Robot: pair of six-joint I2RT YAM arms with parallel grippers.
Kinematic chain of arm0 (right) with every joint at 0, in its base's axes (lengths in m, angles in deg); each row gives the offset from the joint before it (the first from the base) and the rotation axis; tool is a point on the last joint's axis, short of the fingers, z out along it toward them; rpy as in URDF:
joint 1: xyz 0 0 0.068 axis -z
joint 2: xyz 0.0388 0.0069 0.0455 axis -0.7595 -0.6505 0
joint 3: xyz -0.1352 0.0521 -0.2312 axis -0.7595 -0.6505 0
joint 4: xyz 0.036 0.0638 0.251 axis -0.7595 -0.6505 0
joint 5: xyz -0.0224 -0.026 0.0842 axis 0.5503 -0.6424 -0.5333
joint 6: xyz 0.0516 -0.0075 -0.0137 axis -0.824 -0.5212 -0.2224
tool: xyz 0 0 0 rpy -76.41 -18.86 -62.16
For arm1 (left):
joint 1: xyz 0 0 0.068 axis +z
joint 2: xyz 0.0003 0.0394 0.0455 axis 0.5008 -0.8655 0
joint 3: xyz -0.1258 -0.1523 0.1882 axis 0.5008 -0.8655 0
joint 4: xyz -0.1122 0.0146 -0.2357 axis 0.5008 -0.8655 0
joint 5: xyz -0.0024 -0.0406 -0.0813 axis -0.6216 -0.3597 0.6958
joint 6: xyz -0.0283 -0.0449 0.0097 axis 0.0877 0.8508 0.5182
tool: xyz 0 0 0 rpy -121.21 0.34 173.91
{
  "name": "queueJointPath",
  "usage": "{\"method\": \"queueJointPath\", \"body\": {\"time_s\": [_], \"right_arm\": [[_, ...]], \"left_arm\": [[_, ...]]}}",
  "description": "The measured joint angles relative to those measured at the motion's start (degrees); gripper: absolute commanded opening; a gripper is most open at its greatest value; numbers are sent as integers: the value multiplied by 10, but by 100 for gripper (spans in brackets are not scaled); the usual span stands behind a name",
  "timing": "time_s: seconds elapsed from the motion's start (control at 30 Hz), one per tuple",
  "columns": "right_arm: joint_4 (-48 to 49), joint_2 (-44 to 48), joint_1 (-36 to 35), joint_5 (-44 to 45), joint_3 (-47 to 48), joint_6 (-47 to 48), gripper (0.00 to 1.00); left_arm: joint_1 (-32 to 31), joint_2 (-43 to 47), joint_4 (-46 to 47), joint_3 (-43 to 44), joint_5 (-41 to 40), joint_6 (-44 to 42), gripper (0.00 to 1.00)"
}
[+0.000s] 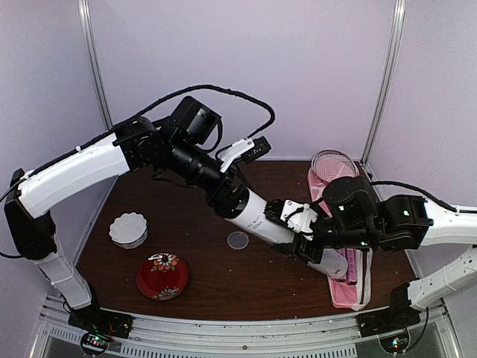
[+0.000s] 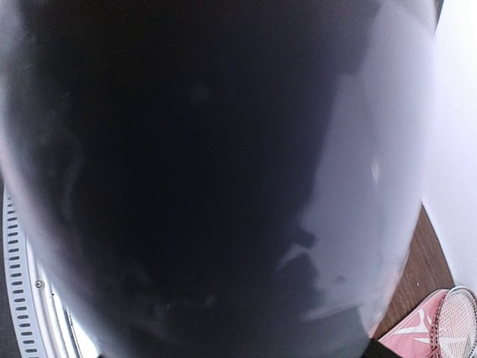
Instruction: Pack up the badminton gear
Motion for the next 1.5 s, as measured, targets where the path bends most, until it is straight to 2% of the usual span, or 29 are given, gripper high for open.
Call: {"method": "queueJointPath", "body": {"time_s": [0.23,0.5,0.57,0.7,1.0,1.17,1.5], "right_arm": [[18,1,0,8,-2,-9,56],[45,13,5,23,-18,-37,56],[46,20,10,23,-21,-48,56],[51,43,35,20,-35,-71,56],[52,131,139,0,-89,-134,57],[51,193,188,-14,-115,-165,57],[43,246,213,-28,-120,-183,57]], "left_arm": [[29,34,26,-25,9,0,89],[132,147,58,-85,27,1,87],[153,177,75,-110,10,-4,87],[158,198,86,-151,-24,-26,87],[158,64,81,-196,-54,-65,87],[150,-15,80,-194,-70,-83,77],[93,-226,37,-74,-121,-143,65]]}}
